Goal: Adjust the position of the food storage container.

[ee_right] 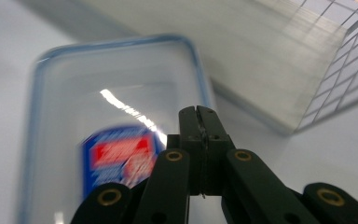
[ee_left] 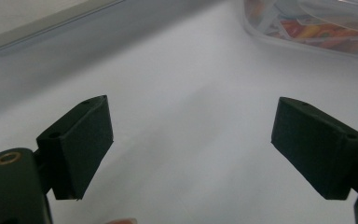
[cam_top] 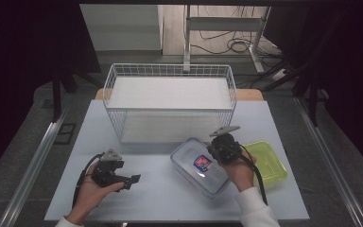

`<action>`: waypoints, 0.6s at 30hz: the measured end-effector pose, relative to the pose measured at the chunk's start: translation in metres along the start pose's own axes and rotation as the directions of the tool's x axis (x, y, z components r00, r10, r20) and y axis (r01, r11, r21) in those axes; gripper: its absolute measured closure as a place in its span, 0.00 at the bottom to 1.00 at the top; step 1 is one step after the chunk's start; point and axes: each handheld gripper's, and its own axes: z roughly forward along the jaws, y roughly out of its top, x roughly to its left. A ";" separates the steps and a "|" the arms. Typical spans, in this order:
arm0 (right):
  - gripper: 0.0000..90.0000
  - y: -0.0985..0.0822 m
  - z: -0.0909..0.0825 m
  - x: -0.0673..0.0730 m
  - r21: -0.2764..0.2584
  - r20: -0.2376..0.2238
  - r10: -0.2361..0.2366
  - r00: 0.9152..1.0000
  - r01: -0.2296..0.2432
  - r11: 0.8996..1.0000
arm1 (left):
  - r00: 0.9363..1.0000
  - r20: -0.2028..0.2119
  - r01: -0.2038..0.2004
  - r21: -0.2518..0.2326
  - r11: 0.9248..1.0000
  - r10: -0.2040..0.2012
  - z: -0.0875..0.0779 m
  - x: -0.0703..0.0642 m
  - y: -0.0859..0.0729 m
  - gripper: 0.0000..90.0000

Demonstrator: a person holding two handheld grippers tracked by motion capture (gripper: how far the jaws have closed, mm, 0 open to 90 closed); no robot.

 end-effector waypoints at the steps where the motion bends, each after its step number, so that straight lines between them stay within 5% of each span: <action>1: 0.99 0.005 0.007 -0.002 0.006 0.017 -0.001 1.000 0.001 1.000 | 1.000 0.002 0.001 0.001 1.000 -0.001 0.000 0.000 0.000 0.14; 9: 0.99 0.022 0.041 -0.018 0.049 0.070 0.025 0.997 -0.028 0.998 | 1.000 -0.002 0.000 0.005 1.000 0.000 0.001 0.000 -0.001 0.14; 18: 0.99 0.026 0.059 -0.010 0.067 0.022 -0.009 1.000 0.007 0.998 | 1.000 -0.016 -0.004 0.002 1.000 0.004 0.003 0.000 -0.001 0.14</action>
